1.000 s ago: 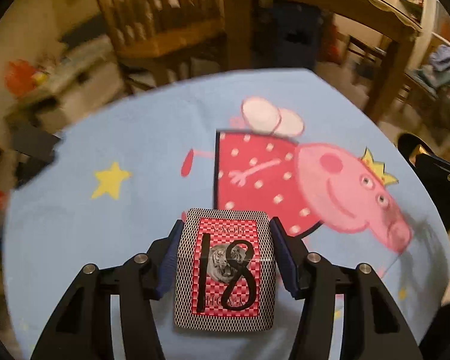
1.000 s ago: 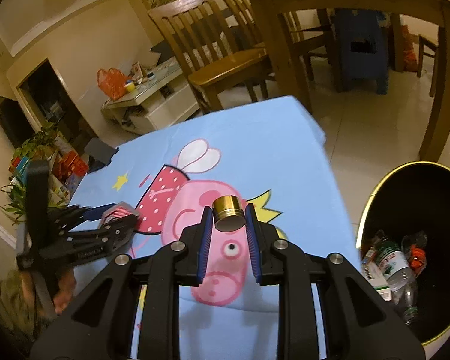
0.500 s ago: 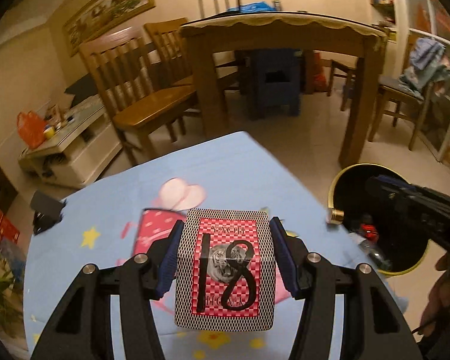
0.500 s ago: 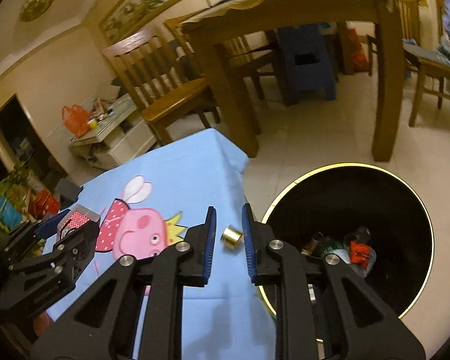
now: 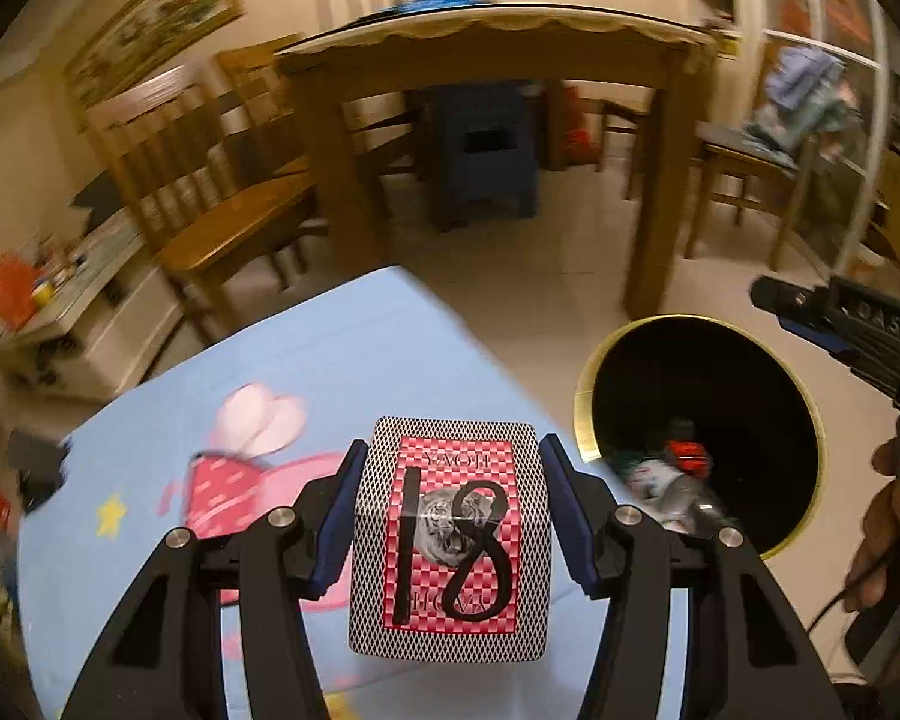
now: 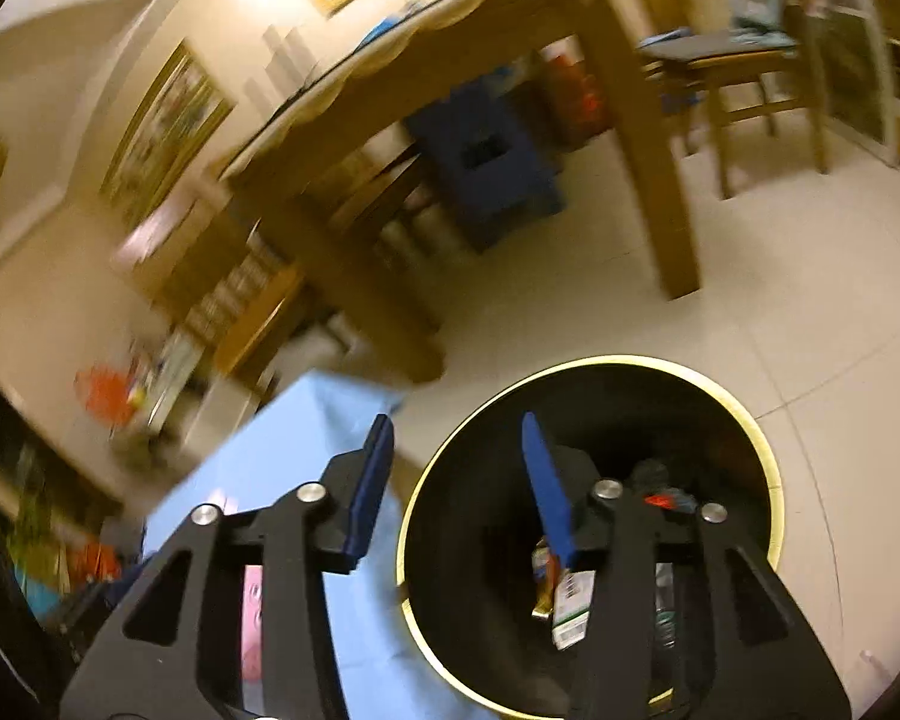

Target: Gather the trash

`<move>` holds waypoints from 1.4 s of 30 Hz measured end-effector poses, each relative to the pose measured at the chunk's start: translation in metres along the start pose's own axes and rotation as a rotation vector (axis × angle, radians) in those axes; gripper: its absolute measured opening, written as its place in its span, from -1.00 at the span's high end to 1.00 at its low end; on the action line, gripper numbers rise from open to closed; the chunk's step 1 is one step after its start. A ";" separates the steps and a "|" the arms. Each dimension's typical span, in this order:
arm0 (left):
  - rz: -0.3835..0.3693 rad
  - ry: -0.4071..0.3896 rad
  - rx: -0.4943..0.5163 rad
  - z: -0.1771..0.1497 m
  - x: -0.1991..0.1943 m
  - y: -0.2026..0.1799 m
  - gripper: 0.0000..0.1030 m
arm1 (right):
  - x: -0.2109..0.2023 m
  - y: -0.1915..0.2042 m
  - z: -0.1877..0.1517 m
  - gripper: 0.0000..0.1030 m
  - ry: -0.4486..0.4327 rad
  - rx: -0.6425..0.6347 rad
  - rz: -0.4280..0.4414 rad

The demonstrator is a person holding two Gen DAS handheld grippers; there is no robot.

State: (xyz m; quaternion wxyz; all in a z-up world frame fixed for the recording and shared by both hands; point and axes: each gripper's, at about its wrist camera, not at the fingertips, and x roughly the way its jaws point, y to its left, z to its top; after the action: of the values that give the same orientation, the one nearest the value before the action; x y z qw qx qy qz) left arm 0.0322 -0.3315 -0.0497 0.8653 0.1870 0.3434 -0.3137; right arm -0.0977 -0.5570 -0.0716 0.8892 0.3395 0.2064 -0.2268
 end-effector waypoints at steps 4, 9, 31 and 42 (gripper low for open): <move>-0.081 -0.008 0.064 0.015 0.012 -0.042 -0.06 | -0.029 -0.025 0.008 -0.27 -0.137 0.082 -0.062; -0.187 0.047 0.144 0.026 0.044 -0.094 -0.28 | -0.035 -0.057 0.013 -0.34 -0.144 0.155 -0.085; -0.016 -0.128 0.031 0.003 -0.053 -0.014 -0.81 | -0.007 0.019 -0.011 -0.79 -0.074 -0.119 -0.146; 0.142 -0.200 -0.126 -0.035 -0.130 0.091 -0.87 | -0.008 0.148 -0.098 -0.89 0.098 -0.382 0.026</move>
State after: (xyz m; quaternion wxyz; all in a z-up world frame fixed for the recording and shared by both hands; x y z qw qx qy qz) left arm 0.0027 -0.1917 0.0282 0.9252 0.1238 0.2606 -0.2466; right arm -0.0443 -0.3880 -0.0588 0.9292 0.1780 0.2842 -0.1552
